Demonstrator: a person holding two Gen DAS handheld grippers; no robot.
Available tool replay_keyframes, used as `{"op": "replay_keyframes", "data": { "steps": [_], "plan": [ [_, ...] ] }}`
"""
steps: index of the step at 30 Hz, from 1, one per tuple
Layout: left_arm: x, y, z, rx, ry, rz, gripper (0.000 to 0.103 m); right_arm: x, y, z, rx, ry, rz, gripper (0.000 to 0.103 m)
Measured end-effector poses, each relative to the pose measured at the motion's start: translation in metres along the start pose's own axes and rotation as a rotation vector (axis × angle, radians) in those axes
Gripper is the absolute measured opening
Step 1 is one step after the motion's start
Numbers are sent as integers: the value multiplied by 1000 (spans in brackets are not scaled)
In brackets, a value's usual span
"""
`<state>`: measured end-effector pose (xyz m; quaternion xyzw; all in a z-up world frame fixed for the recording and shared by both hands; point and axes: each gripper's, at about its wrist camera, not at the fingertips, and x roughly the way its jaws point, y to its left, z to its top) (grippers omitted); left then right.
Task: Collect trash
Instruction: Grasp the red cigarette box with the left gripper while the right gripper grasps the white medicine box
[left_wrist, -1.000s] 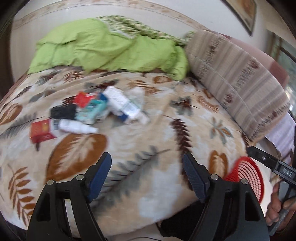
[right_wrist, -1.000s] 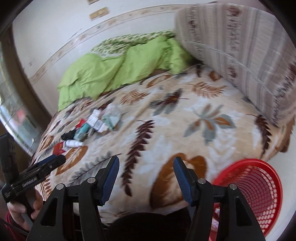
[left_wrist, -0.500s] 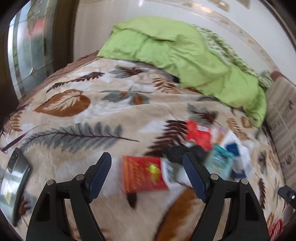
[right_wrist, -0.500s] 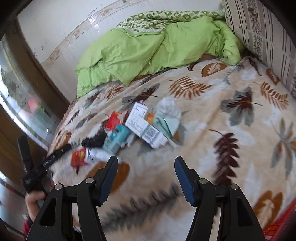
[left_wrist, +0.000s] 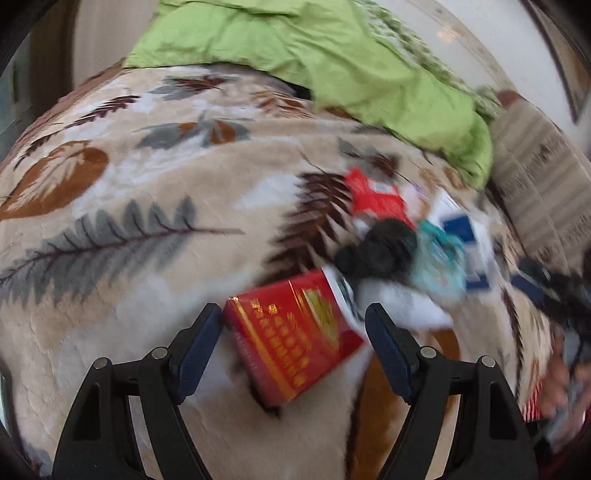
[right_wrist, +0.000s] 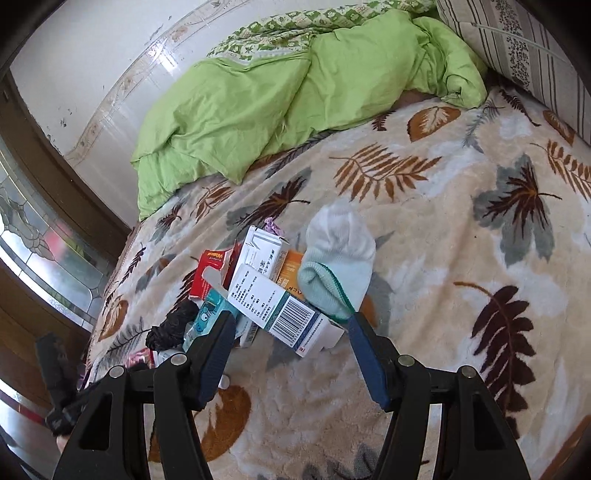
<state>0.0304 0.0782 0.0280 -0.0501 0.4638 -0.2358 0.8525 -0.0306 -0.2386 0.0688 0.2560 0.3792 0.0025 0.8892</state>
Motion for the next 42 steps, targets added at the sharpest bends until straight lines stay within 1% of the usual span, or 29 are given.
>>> {"op": "replay_keyframes", "data": {
  "steps": [2,4,5,7,8,9,10,11,12,13,16,17,19,20,23,25,27,28,29,31,33,35,38,40,42],
  "plan": [
    [-6,-15,-15,89,31,-37,78,0,-1,0,5,2,4,67],
    [-14,-33,-29,197,42,-75,78,-1,-1,-1,6,2,5,67],
    [-22,-40,-33,235,23,-90,78,-2,-1,-1,6,-2,5,67],
    [-35,-39,-32,227,-32,-88,79,-4,-1,-1,3,-13,1,67],
    [-39,-34,-29,200,-58,-66,79,-5,-2,0,0,-19,-3,67],
    [-40,-28,-25,167,-80,-28,79,-6,-2,0,-6,-25,-9,67],
    [-38,-24,-21,132,-90,-3,79,-6,-2,1,-12,-28,-13,67],
    [-34,-24,-17,119,-81,-14,79,-6,-1,2,-20,-32,-18,67],
    [-29,-27,-15,131,-64,-32,79,-5,0,3,-33,-36,-22,67],
    [-26,-34,-14,162,-55,-27,79,-3,2,4,-49,-37,-25,67],
    [-13,-53,-15,264,-32,24,79,5,15,8,-149,-47,-51,67],
    [-8,-58,-17,293,-20,53,79,9,21,9,-194,-46,-61,67],
    [1,-64,-19,329,-2,106,79,21,32,8,-285,-26,-74,67],
    [3,-65,-21,336,0,129,79,26,39,5,-341,-25,-100,67],
    [11,-60,-20,324,2,196,79,45,53,-5,-490,-11,-178,67],
    [17,-51,-18,287,24,222,79,55,56,-10,-541,7,-228,67],
    [21,-47,-18,268,34,220,79,58,57,-14,-564,21,-236,47],
    [20,-46,-17,264,28,221,79,58,58,-15,-574,26,-233,43],
    [21,-45,-17,261,25,224,79,57,59,-16,-580,19,-240,43],
    [21,-46,-18,269,23,232,80,53,60,-17,-582,7,-245,41],
    [21,-44,-18,256,21,226,80,46,58,-16,-556,-1,-234,41],
    [22,-43,-19,248,19,221,81,41,54,-14,-508,3,-203,40],
    [24,-44,-19,252,28,233,87,36,49,-12,-452,13,-159,40],
    [26,-43,-19,246,37,228,91,35,51,-13,-451,13,-158,40],
    [27,-43,-18,239,41,236,93,34,52,-14,-450,11,-158,40]
  ]
}}
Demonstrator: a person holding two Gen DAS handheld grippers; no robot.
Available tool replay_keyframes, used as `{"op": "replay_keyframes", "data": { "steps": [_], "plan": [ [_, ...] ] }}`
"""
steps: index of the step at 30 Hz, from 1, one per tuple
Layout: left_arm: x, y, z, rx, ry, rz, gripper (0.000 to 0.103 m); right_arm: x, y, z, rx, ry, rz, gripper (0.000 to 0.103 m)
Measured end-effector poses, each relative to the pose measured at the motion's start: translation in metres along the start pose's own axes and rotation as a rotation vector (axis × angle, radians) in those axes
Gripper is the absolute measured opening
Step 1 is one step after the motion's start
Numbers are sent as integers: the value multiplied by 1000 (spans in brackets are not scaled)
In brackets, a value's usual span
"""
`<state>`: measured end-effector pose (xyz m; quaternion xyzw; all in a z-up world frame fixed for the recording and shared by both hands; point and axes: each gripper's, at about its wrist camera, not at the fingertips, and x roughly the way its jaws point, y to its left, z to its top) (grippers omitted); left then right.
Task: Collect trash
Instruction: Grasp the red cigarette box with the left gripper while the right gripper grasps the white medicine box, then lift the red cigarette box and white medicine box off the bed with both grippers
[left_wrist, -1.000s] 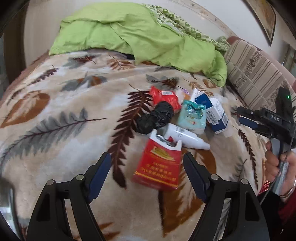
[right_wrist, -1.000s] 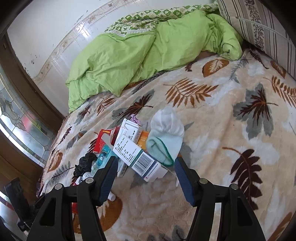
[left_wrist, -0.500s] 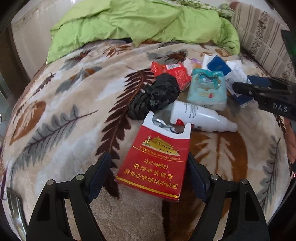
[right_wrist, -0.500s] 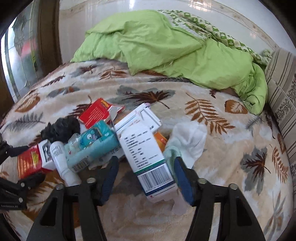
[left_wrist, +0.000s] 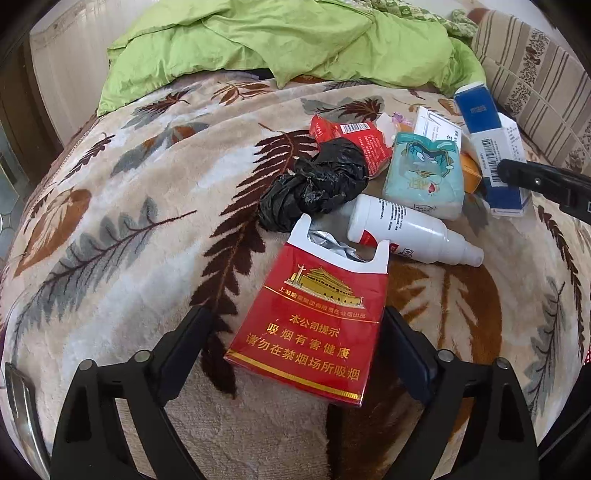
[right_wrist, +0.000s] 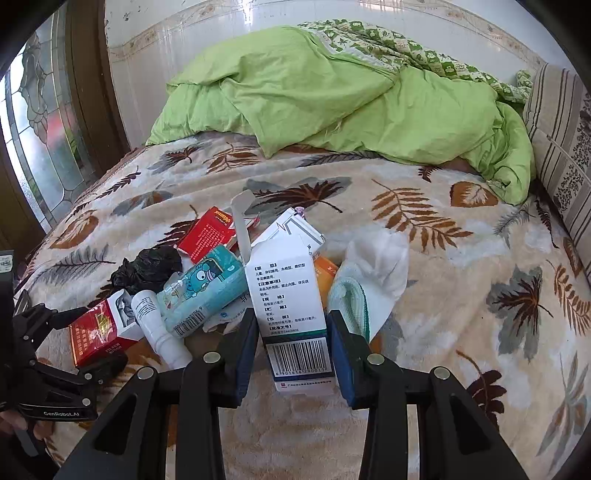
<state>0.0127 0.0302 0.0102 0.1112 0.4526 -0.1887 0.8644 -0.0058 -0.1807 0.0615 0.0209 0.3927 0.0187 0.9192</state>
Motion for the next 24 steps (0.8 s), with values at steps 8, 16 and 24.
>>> {"op": "replay_keyframes", "data": {
  "steps": [8,16,24],
  "plan": [
    [-11,-10,6,-25,-24,42,64,-9,-1,-2,19,-17,-2,40],
    [-62,-35,4,-144,-225,69,62,-28,-6,-3,51,-73,4,40],
    [-69,-51,15,-175,-322,138,62,-47,-14,-6,95,-111,43,40]
  ]
}}
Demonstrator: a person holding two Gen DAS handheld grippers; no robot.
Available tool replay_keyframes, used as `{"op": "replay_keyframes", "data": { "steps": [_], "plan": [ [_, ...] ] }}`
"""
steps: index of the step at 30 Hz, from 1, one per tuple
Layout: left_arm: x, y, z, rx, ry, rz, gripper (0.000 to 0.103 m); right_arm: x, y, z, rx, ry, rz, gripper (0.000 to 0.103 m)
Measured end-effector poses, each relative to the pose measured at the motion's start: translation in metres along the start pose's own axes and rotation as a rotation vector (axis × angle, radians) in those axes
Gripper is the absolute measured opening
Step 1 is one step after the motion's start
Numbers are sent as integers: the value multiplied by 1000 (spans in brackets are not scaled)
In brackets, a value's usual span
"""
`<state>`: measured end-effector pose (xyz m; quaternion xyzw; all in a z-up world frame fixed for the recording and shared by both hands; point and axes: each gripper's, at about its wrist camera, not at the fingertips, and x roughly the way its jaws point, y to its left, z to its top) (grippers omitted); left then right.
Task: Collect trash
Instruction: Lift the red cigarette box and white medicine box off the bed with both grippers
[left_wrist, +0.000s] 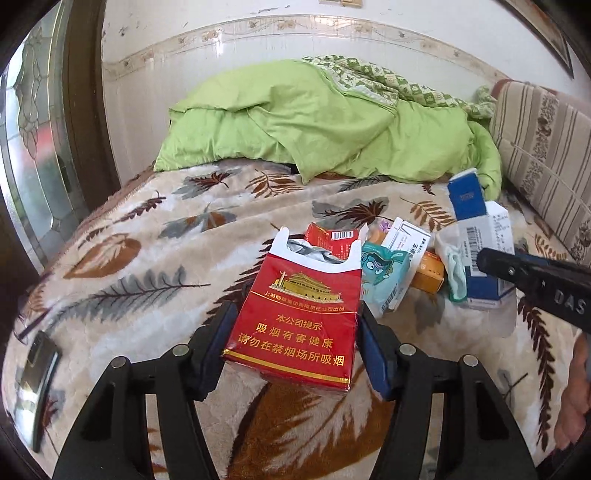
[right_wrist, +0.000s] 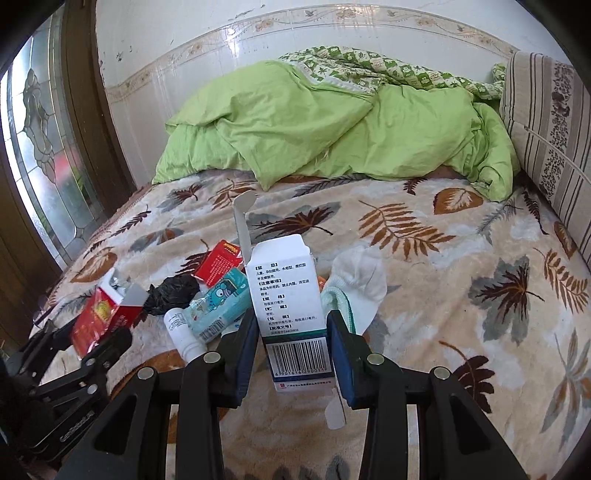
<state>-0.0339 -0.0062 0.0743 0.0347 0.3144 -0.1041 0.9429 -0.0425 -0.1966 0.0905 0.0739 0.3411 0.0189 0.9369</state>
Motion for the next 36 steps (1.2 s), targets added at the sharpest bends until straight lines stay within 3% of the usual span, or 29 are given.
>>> {"op": "replay_keyframes", "data": {
  "steps": [5,20,36],
  "plan": [
    [3,-1,2,-33,4,4,62,-3,-1,-1,-1,-7,6,40],
    [16,0,4,-7,33,88,62,7,6,-2,14,30,44,40],
    [12,0,4,5,21,84,62,5,2,-3,25,23,38,40]
  ]
}}
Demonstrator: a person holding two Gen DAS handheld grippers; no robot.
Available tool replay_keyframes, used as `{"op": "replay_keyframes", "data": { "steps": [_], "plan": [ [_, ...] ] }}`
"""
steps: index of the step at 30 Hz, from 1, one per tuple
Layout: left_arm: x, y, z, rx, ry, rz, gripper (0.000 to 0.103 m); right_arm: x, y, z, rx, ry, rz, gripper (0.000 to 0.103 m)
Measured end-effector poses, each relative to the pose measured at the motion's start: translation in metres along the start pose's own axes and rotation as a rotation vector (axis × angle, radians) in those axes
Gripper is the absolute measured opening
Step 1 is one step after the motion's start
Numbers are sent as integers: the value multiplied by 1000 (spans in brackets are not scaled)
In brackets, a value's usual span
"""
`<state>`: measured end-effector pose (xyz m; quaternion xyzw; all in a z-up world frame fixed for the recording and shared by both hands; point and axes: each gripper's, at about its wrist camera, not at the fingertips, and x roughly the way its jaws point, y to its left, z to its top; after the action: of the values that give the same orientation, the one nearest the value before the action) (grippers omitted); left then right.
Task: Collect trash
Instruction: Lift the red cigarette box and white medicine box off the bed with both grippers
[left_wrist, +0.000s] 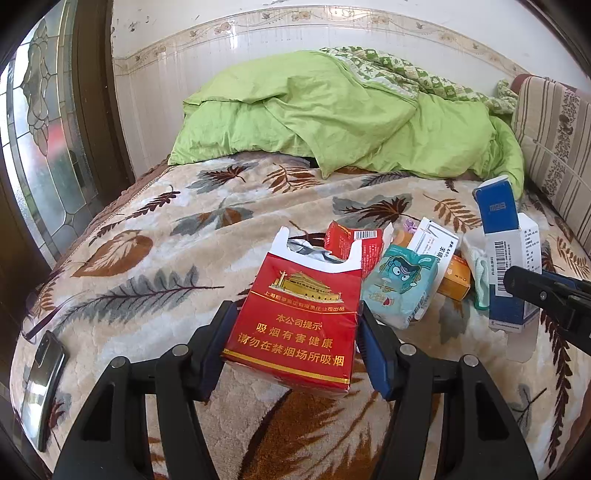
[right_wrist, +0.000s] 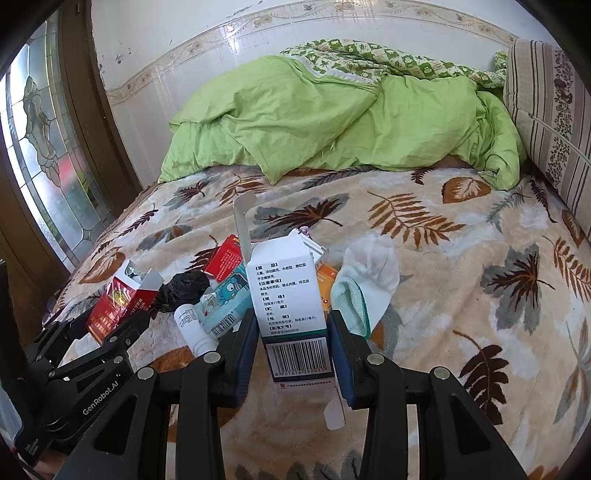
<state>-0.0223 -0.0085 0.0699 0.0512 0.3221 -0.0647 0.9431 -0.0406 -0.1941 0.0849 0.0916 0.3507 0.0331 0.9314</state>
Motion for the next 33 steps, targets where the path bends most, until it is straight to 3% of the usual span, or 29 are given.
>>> {"op": "replay_keyframes", "data": {
  "steps": [33],
  "plan": [
    [-20,-12,1,7,-40,-9,62,-17,4,-6,29,-22,3,40]
  ]
}}
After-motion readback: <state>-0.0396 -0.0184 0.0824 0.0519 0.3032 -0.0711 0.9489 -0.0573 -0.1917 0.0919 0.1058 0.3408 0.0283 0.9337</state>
